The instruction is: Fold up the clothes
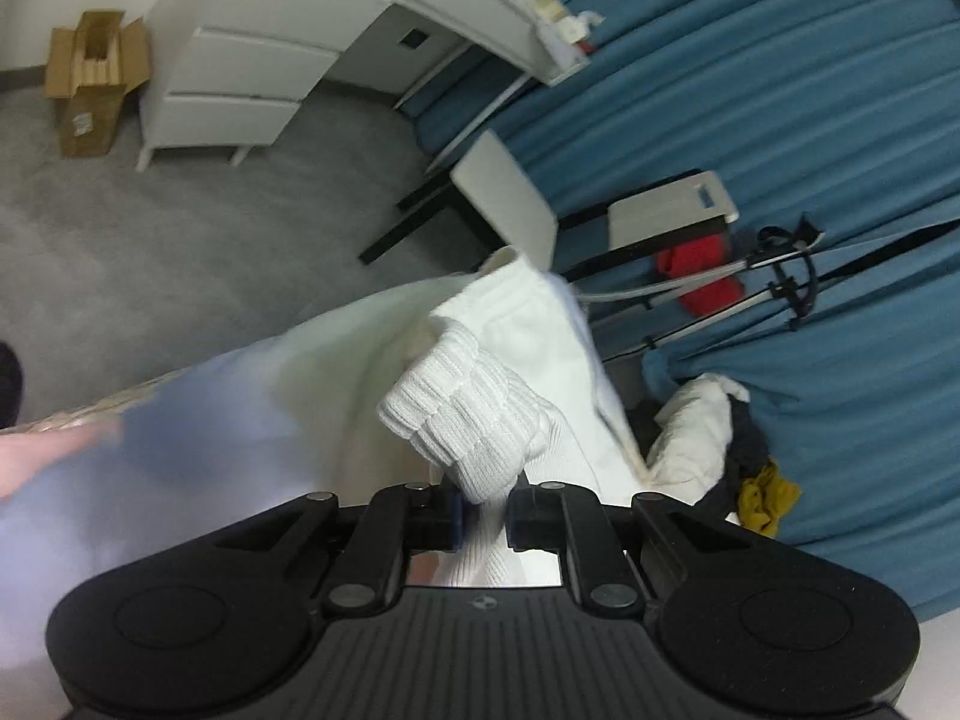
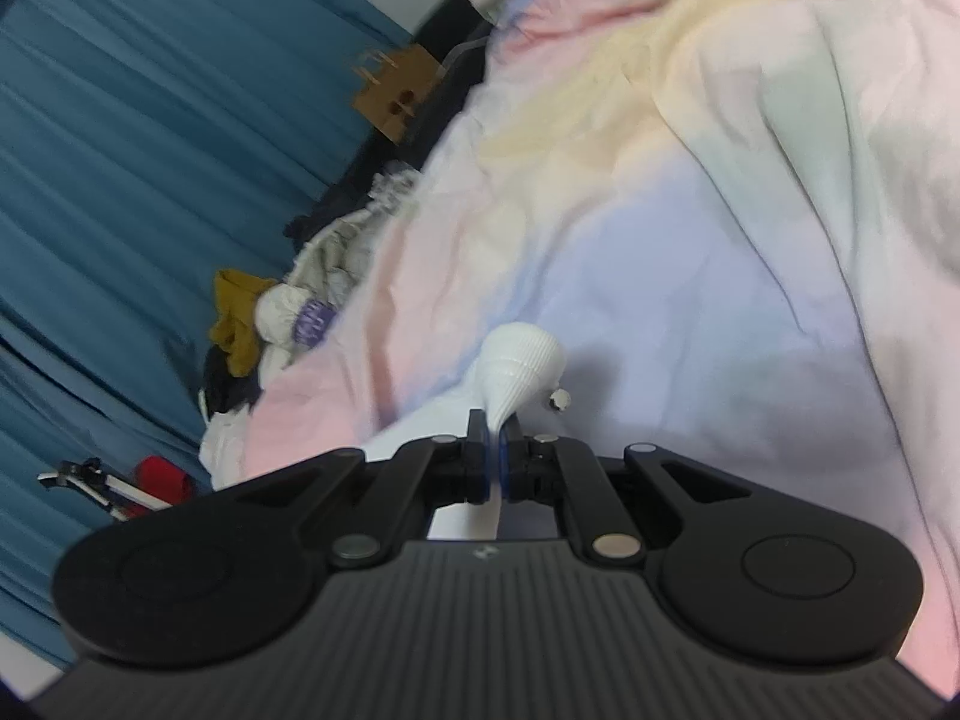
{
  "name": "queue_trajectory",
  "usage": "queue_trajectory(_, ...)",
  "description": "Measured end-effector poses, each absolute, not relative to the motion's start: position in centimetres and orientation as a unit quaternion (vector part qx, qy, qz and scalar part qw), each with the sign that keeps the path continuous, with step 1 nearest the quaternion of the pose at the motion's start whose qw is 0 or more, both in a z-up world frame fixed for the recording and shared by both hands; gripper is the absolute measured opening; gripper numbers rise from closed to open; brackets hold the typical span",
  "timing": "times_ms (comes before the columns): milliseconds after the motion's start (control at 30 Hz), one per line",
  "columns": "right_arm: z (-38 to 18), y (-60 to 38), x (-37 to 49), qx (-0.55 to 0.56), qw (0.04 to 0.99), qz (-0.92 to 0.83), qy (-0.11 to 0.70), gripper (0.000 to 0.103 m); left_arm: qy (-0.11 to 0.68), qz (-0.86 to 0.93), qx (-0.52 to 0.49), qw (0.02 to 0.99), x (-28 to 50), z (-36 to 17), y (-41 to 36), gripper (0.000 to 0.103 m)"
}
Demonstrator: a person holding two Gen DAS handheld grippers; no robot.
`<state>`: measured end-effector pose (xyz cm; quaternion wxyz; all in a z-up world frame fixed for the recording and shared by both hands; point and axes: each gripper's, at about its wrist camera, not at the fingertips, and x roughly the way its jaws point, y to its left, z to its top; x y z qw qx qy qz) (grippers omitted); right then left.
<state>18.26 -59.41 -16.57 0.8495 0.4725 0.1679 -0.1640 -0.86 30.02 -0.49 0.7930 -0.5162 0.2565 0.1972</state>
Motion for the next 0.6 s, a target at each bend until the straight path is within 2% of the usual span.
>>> queue_trajectory(33,-15.8,-59.1,17.8,0.462,0.858,-0.163,0.153,0.006,0.264,0.197,-0.517,0.79,-0.5,-1.1,31.3,0.013)
queue_trajectory(100,-14.2,-58.4,16.8,0.441,0.872,-0.168,0.131,0.006,0.278,0.195,-0.52,0.784,-4.5,-2.3,33.9,0.013)
queue_trajectory(200,-14.0,-58.4,16.1,0.412,0.871,-0.207,0.169,0.006,0.299,0.197,-0.521,0.775,-6.7,-4.3,35.5,0.013)
queue_trajectory(333,-18.8,-59.4,16.6,0.429,0.825,-0.25,0.27,0.006,0.333,0.204,-0.531,0.752,-6.9,-8.2,37.9,0.014)
queue_trajectory(433,-21.0,-60.0,16.5,0.453,0.802,-0.254,0.295,0.006,0.343,0.21,-0.534,0.744,-7.1,-10.3,38.5,0.014)
queue_trajectory(600,-20.8,-60.1,16.5,0.451,0.805,-0.252,0.291,0.007,0.339,0.188,-0.526,0.756,-7.9,-10.4,38.3,0.02)
